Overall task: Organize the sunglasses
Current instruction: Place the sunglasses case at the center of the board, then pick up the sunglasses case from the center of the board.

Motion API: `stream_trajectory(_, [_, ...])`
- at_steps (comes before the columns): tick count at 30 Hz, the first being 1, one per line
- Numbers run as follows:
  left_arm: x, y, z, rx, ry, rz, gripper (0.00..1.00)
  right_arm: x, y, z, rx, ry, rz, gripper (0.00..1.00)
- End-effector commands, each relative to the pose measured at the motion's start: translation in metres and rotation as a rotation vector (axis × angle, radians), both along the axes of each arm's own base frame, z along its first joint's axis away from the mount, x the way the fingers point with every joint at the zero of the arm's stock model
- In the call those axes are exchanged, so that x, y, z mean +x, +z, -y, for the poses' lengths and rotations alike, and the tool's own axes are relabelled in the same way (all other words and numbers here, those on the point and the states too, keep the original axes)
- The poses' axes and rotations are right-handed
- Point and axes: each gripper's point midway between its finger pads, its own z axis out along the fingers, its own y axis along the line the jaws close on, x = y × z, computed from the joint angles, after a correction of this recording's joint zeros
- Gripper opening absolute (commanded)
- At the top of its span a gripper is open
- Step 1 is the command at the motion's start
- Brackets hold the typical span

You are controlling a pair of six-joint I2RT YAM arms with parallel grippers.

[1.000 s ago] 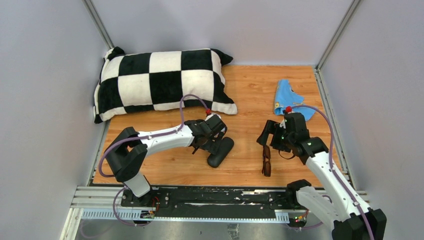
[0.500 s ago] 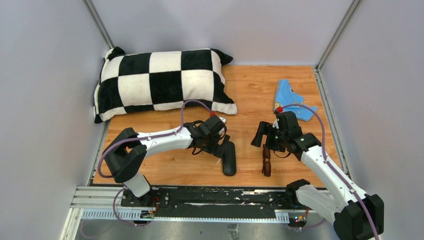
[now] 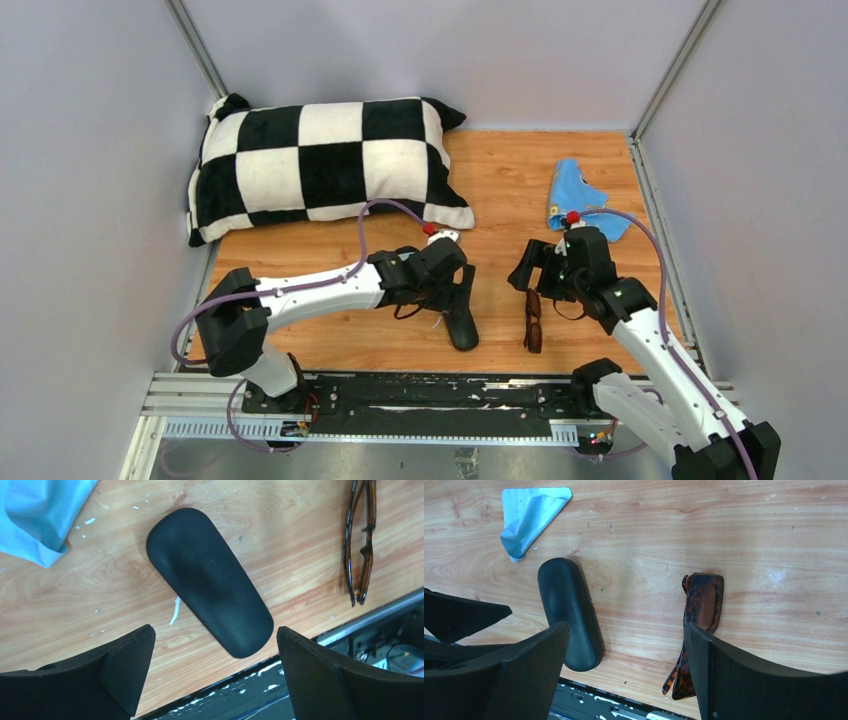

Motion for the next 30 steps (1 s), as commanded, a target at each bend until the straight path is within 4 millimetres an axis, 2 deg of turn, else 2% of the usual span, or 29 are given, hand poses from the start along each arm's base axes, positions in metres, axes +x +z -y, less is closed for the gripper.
stream_trajectory(1, [0.001, -0.006, 0.011, 0.023, 0.175, -0.038, 1.00, -0.004, -0.009, -0.002, -0.017, 0.020, -0.031, 0.91])
stream_trajectory(6, [0.006, -0.026, 0.011, 0.113, 0.275, -0.070, 1.00, -0.008, -0.009, -0.001, -0.020, 0.029, -0.033, 0.91])
stream_trajectory(13, [-0.006, -0.054, 0.027, 0.164, 0.240, -0.122, 0.99, -0.010, -0.010, -0.001, -0.021, 0.041, -0.031, 0.91])
stream_trajectory(18, [-0.009, -0.064, 0.027, 0.190, 0.233, -0.133, 0.90, -0.010, -0.012, -0.001, -0.021, 0.035, -0.037, 0.91])
stream_trajectory(24, [-0.007, -0.057, 0.025, 0.187, 0.214, -0.112, 0.72, -0.010, -0.014, 0.000, -0.025, 0.032, -0.044, 0.91])
stream_trajectory(27, [-0.002, -0.046, 0.027, 0.159, 0.156, -0.063, 0.71, -0.009, -0.013, 0.000, -0.027, 0.029, -0.041, 0.91])
stream_trajectory(30, [0.004, -0.046, 0.013, 0.172, 0.144, -0.023, 0.70, -0.009, -0.012, 0.000, -0.025, 0.027, -0.038, 0.91])
